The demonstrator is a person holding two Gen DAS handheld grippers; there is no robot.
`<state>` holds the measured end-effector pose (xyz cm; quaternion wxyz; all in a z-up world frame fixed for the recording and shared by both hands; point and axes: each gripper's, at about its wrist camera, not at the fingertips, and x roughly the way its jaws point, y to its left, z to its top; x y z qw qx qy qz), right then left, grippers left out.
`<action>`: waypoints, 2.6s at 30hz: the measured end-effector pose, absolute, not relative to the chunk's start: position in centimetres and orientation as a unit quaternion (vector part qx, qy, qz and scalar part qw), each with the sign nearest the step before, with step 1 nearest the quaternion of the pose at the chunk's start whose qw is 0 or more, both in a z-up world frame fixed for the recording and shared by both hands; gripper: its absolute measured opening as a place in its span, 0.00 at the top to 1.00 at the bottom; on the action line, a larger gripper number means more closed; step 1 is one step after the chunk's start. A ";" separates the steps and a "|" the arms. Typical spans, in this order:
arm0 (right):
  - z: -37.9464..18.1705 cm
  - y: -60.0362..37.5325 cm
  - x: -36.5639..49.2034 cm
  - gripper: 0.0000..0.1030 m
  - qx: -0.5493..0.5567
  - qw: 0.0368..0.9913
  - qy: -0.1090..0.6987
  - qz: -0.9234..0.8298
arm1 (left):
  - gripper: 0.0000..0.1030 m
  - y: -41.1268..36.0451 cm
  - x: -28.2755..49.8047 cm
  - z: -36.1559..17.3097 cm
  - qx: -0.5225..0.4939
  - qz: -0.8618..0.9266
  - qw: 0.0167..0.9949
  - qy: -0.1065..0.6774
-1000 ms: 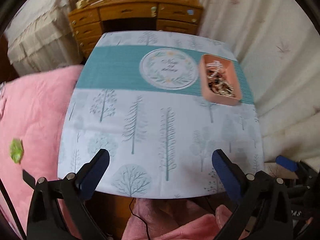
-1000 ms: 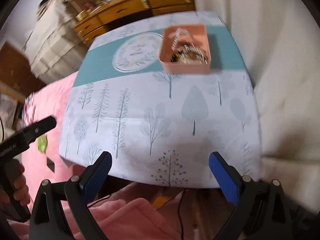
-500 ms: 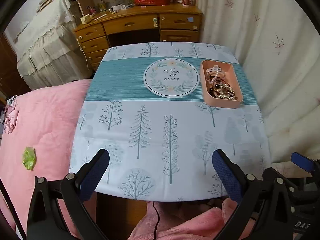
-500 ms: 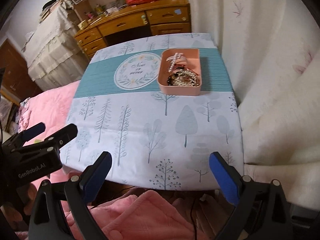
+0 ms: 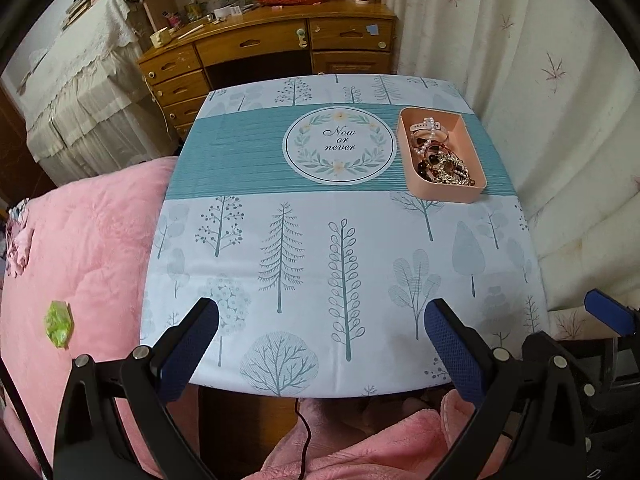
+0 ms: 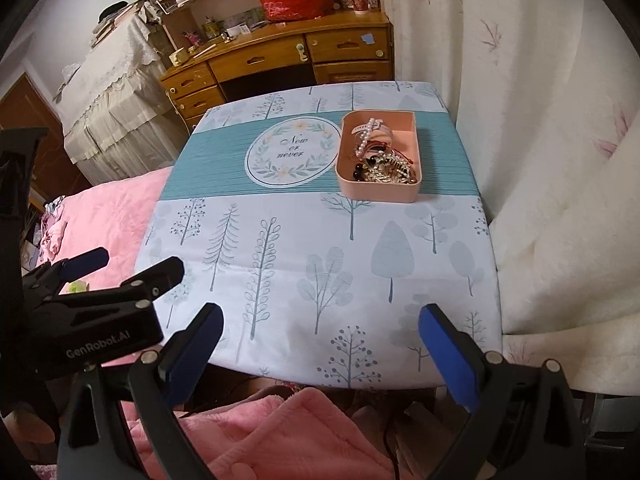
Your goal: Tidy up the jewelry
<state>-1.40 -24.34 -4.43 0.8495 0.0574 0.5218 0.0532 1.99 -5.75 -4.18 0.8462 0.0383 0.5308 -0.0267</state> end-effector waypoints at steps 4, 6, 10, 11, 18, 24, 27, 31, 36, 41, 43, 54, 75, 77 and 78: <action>-4.3 -24.2 -1.3 0.04 0.059 0.851 0.519 0.051 | 0.01 -5.5 2.1 -3.9 0.041 -0.028 0.850 0.525; -4.3 -24.2 -1.3 0.04 0.058 0.852 0.519 0.052 | 0.01 -5.5 2.2 -3.8 0.042 -0.029 0.850 0.524; -4.1 -23.8 -1.1 0.04 0.052 0.854 0.516 0.052 | 0.01 -5.4 2.3 -3.7 0.042 -0.029 0.852 0.521; -4.0 -23.8 -1.0 0.04 0.051 0.854 0.515 0.051 | 0.01 -5.3 2.3 -3.7 0.042 -0.030 0.852 0.521; -3.9 -23.6 -0.8 0.04 0.053 0.854 0.516 0.046 | 0.01 -5.3 2.4 -3.7 0.043 -0.030 0.854 0.518; -4.1 -23.6 -0.9 0.04 0.052 0.855 0.514 0.045 | 0.01 -5.4 2.4 -3.5 0.046 -0.031 0.856 0.514; -4.0 -23.5 -0.9 0.04 0.052 0.854 0.515 0.045 | 0.01 -5.4 2.4 -3.4 0.046 -0.030 0.857 0.513; -4.1 -23.6 -0.8 0.04 0.052 0.855 0.515 0.044 | 0.01 -5.4 2.4 -3.4 0.045 -0.031 0.856 0.514; -4.1 -23.6 -0.8 0.04 0.052 0.854 0.515 0.045 | 0.01 -5.4 2.4 -3.4 0.046 -0.031 0.856 0.514; -4.0 -23.7 -0.8 0.04 0.052 0.854 0.516 0.045 | 0.01 -5.4 2.4 -3.4 0.045 -0.031 0.856 0.514; -4.0 -23.7 -0.8 0.04 0.052 0.854 0.516 0.045 | 0.01 -5.4 2.4 -3.4 0.045 -0.031 0.856 0.515; -4.0 -23.7 -0.7 0.04 0.052 0.854 0.516 0.045 | 0.01 -5.4 2.5 -3.4 0.046 -0.031 0.855 0.516; -4.2 -23.9 -0.6 0.04 0.053 0.853 0.517 0.045 | 0.01 -5.5 2.5 -3.4 0.045 -0.030 0.855 0.516; -4.4 -24.0 -0.8 0.04 0.054 0.852 0.518 0.044 | 0.01 -5.5 2.5 -3.4 0.045 -0.030 0.855 0.516; -4.5 -24.1 -0.9 0.04 0.054 0.852 0.519 0.044 | 0.01 -5.5 2.5 -3.4 0.046 -0.030 0.855 0.516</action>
